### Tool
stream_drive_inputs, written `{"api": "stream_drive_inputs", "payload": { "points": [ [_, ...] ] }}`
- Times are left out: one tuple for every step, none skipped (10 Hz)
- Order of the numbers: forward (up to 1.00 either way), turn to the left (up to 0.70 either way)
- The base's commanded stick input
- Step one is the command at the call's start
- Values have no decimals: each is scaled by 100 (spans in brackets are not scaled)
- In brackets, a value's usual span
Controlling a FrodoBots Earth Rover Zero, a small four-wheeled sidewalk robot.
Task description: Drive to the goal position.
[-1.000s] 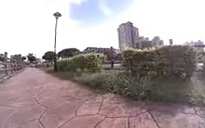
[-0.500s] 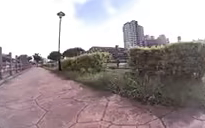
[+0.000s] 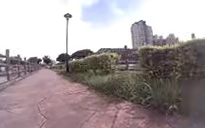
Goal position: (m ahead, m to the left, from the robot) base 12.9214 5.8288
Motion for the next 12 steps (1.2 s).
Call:
{"api": "stream_drive_inputs", "payload": {
  "points": [
    [70,46],
    [70,46],
    [70,46],
    [70,46],
    [70,46],
    [70,46],
    [70,46],
    [70,46],
    [70,46],
    [70,46],
    [70,46],
    [70,46]
  ]
}}
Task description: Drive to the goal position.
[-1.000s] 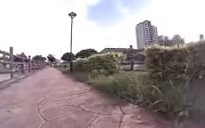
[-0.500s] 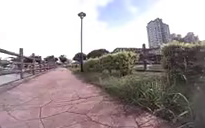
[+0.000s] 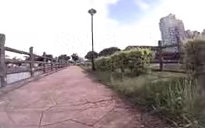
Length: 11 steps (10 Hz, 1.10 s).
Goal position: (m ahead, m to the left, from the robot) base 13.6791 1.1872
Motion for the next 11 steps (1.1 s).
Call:
{"api": "stream_drive_inputs", "payload": {
  "points": [
    [70,46],
    [70,46],
    [70,46],
    [70,46],
    [70,46],
    [70,46],
    [70,46],
    [70,46],
    [70,43],
    [70,21],
    [70,11]
  ]
}}
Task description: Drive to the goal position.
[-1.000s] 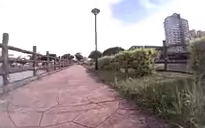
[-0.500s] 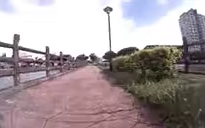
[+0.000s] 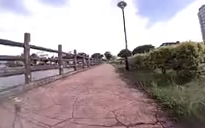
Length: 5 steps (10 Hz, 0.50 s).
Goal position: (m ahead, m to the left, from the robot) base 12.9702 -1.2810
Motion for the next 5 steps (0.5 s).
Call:
{"api": "stream_drive_inputs", "payload": {
  "points": [
    [70,11],
    [70,0],
    [70,-14],
    [70,-24],
    [70,-24]
  ]
}}
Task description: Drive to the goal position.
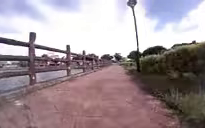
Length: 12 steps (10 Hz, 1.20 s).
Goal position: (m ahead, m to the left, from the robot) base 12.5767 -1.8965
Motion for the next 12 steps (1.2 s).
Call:
{"api": "stream_drive_inputs", "payload": {
  "points": [
    [70,-24],
    [70,-24],
    [70,-24],
    [70,-10],
    [70,11],
    [70,11],
    [70,11],
    [70,11],
    [70,11],
    [70,11],
    [70,11],
    [70,11]
  ]
}}
